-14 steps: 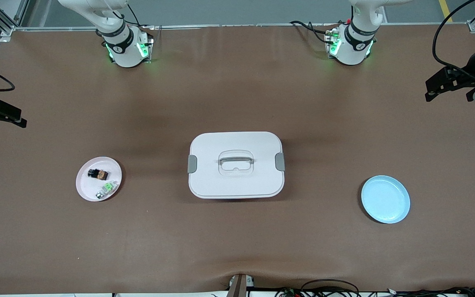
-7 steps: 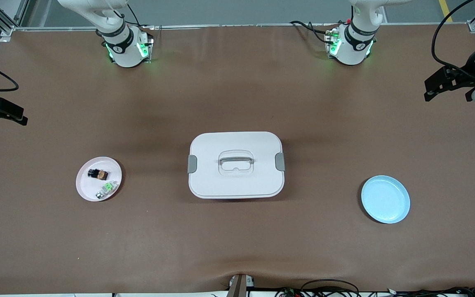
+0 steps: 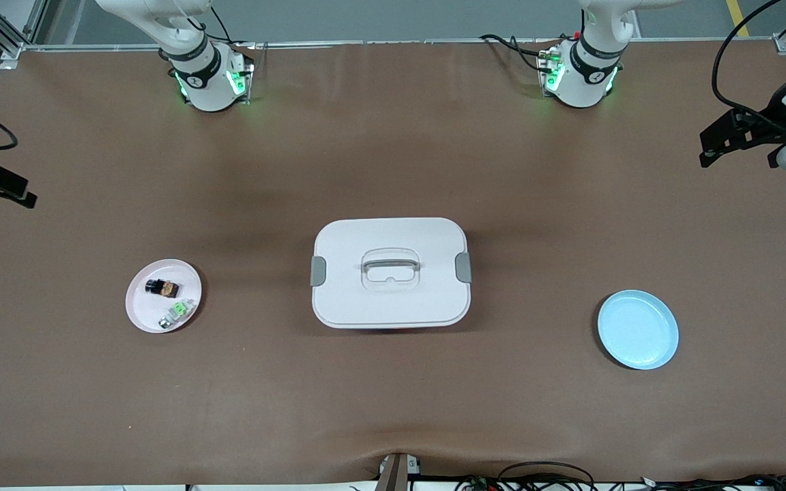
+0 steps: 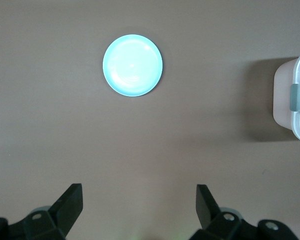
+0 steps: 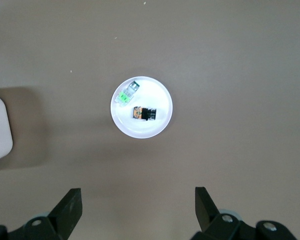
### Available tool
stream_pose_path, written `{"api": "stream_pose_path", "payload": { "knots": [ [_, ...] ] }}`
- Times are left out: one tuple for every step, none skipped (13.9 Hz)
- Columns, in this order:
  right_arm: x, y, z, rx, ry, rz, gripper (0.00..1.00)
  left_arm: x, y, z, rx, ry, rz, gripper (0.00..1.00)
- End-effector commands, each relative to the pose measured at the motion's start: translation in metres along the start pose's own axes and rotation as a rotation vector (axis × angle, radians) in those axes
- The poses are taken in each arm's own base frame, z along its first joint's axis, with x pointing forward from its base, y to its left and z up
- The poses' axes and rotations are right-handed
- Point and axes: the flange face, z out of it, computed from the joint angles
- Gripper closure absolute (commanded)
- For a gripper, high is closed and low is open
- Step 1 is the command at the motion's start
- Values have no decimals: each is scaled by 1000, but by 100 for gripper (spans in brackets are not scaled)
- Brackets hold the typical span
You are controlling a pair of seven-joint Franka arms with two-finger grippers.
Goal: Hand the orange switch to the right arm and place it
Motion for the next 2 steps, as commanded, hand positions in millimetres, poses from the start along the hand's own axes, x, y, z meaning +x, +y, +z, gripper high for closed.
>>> {"api": "stream_pose_path", "payload": {
  "knots": [
    [-3, 7, -10, 25, 6, 33, 0, -1, 6, -1, -16, -10, 7, 0],
    [-3, 7, -10, 27, 4, 33, 0, -1, 11, -1, -17, -11, 11, 0]
  ]
}}
